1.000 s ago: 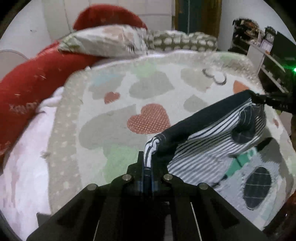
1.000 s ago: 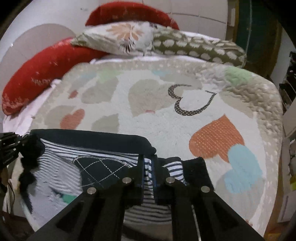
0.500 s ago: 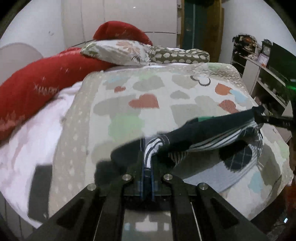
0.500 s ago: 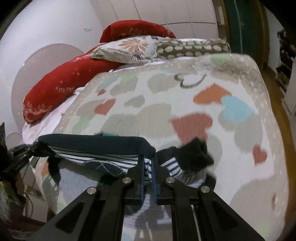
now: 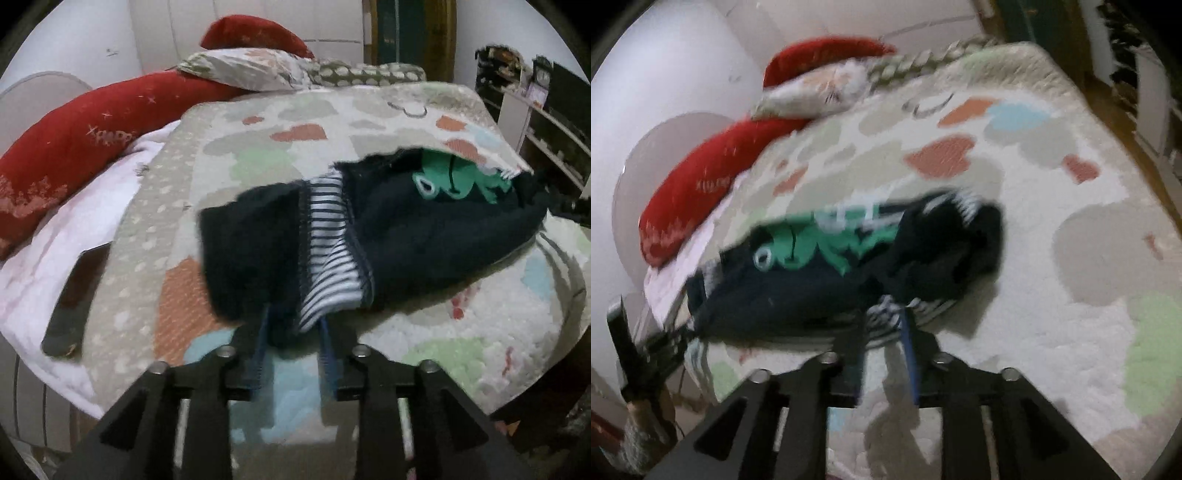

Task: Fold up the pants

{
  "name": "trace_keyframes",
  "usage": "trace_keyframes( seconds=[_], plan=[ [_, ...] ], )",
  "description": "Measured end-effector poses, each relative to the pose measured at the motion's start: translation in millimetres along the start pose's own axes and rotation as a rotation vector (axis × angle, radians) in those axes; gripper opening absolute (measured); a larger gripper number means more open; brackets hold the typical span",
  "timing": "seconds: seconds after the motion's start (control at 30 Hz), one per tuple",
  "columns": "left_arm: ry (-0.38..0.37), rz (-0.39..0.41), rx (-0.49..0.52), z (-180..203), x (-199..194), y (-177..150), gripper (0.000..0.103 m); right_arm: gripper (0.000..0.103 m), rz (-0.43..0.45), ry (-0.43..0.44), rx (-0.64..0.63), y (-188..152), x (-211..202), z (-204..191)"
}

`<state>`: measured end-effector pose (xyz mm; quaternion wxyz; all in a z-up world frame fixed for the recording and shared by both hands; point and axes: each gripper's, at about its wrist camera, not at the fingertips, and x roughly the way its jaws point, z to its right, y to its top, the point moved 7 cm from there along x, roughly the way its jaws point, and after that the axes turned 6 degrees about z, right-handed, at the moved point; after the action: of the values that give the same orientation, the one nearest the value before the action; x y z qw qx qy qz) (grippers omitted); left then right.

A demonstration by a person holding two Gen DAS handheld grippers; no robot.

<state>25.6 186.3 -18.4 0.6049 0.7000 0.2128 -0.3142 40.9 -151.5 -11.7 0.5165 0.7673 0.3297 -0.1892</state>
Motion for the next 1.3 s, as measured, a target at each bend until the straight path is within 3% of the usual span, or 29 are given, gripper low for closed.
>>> trace_keyframes(
  seconds=[0.03,0.07,0.17,0.23,0.3,0.4,0.47,0.67,0.77,0.87,0.93,1.0,1.07,1.17,1.3],
  plan=[
    [0.006,0.013,-0.016,-6.8,-7.1,0.0,0.041,0.057,0.039,-0.016,0.011,7.5,-8.1,2.3],
    [0.01,0.025,-0.04,-14.9,-14.6,-0.6,0.042,0.061,0.069,-0.025,0.02,13.8,-14.0,4.6],
    [0.022,0.033,-0.122,-38.5,-30.5,-4.4,0.042,0.062,0.123,-0.042,0.04,31.9,-18.6,8.0],
    [0.031,0.037,-0.169,-50.1,-35.5,-4.1,0.042,0.064,0.109,-0.069,0.013,39.2,-8.7,5.6],
    [0.035,0.048,-0.215,-60.5,-38.4,-0.4,0.042,0.064,0.055,-0.166,-0.037,42.9,16.2,10.3],
    [0.032,0.058,-0.241,-64.1,-37.3,10.3,0.042,0.007,-0.09,-0.183,-0.1,35.5,47.0,13.4],
    [0.04,0.063,-0.22,-60.4,-31.2,21.4,0.042,0.007,-0.094,-0.188,-0.145,44.4,47.4,9.5],
    [0.038,0.035,-0.199,-44.4,10.9,44.8,0.042,0.007,0.049,-0.22,-0.115,100.1,25.2,18.5],
    [0.115,-0.049,-0.186,-45.8,49.3,40.4,0.043,0.01,0.033,-0.237,-0.05,101.2,36.0,38.6],
    [0.14,-0.112,-0.221,-54.9,74.9,35.0,0.055,0.016,0.018,-0.252,0.023,88.6,36.9,57.5],
    [0.116,-0.114,-0.248,-58.6,72.6,39.7,0.055,0.049,0.014,-0.236,0.067,80.1,32.6,67.2],
    [0.096,-0.093,-0.267,-61.6,59.0,47.0,0.055,0.063,0.047,-0.203,0.14,70.5,19.0,80.3],
    [0.06,-0.068,-0.292,-60.8,39.9,54.4,0.055,0.063,0.063,-0.171,0.192,61.9,10.5,89.1],
    [-0.07,-0.019,-0.312,-37.7,13.2,76.6,0.055,0.063,0.065,-0.069,0.267,46.0,6.1,89.0],
    [-0.204,-0.054,-0.198,29.5,24.7,115.2,0.055,0.065,0.053,0.016,0.305,31.4,16.8,76.9]
  ],
)
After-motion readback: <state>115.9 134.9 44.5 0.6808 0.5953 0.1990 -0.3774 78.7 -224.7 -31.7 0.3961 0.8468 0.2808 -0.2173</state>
